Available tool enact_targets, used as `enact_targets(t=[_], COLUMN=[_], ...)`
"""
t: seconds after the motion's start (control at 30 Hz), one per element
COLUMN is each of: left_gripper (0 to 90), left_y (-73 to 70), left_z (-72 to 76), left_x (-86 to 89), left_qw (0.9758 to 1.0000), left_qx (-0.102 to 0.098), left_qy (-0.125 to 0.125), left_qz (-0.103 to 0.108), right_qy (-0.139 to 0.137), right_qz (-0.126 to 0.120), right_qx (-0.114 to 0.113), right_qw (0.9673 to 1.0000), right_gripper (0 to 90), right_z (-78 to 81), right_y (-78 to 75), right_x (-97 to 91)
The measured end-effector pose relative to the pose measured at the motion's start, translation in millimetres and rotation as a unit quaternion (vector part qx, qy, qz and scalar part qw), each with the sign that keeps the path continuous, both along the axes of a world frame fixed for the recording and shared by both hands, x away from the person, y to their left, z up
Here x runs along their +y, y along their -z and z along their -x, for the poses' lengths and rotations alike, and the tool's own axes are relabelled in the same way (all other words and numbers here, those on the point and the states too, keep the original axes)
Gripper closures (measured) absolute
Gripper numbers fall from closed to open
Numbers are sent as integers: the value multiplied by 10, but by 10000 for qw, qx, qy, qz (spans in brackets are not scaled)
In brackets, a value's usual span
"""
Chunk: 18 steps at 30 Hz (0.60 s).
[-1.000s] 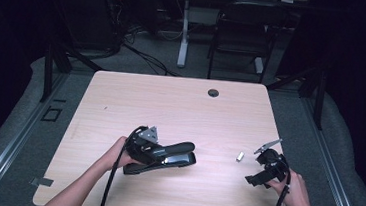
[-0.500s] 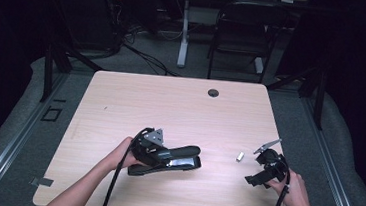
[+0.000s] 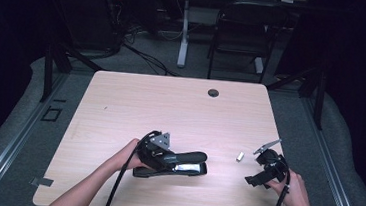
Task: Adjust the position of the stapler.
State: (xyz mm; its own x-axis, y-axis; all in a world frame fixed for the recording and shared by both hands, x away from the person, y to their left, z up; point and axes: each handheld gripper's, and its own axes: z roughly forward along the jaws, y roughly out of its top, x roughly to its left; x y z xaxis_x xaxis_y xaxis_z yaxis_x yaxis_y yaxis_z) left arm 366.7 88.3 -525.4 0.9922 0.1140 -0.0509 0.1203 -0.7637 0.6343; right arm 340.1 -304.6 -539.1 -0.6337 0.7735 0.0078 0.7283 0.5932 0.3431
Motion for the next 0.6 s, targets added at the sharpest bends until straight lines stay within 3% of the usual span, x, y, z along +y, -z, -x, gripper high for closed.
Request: enact_targets(t=[0.07,0.2,0.6], left_gripper=[545,545,543], left_y=[-1,-2,-2], left_z=[9,24,54], left_x=[-9,-29,-46], left_qw=[10000,9999,9999], left_qx=[2,-29,-81], left_qy=[63,137,126], left_qz=[-11,-23,-36], right_qy=[78,43,4], right_qz=[-78,4,10], right_qx=[-46,11,-46], right_qw=[9999,10000,10000], right_gripper=[4,5,6], right_z=[9,6,14], right_y=[13,6,-4], right_x=[4,0,5])
